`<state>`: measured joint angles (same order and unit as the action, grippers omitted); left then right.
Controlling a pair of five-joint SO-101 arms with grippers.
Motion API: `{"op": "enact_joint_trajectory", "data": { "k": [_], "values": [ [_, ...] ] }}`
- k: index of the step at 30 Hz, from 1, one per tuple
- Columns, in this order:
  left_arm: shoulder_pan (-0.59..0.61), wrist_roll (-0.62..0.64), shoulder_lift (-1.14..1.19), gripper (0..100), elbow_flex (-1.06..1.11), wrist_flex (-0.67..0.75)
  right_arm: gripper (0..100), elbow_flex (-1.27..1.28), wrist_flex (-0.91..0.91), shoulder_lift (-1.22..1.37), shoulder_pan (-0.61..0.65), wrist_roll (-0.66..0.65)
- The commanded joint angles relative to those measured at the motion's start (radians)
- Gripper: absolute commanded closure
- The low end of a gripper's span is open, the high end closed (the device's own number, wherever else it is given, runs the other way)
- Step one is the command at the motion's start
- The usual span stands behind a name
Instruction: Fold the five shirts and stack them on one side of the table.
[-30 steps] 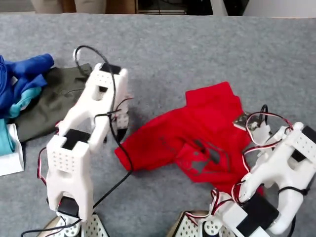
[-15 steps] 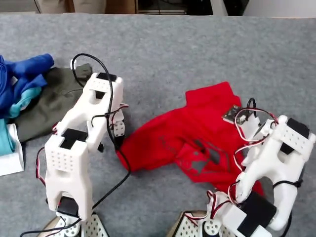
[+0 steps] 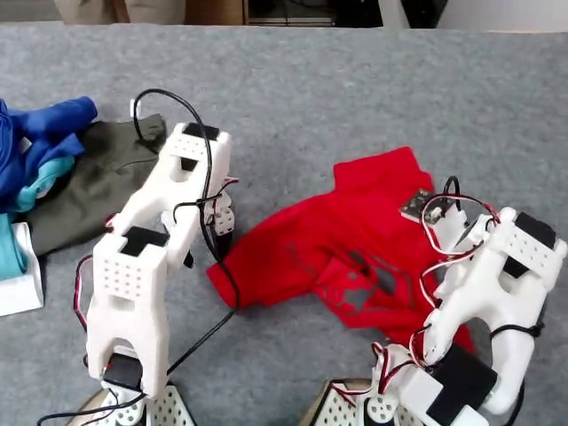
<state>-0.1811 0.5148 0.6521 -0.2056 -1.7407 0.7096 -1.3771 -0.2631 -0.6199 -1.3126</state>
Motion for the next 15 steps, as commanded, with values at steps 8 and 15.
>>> {"op": "enact_joint_trajectory", "data": {
  "k": [8,15],
  "values": [
    [-0.157,0.005,0.173,80,-0.074,-0.008,83.2,-0.004,0.008,-0.031,0.018,0.008],
    [-0.245,-0.005,0.174,80,-0.074,-0.008,83.2,-0.004,0.011,-0.031,0.018,0.008]
  ]
}}
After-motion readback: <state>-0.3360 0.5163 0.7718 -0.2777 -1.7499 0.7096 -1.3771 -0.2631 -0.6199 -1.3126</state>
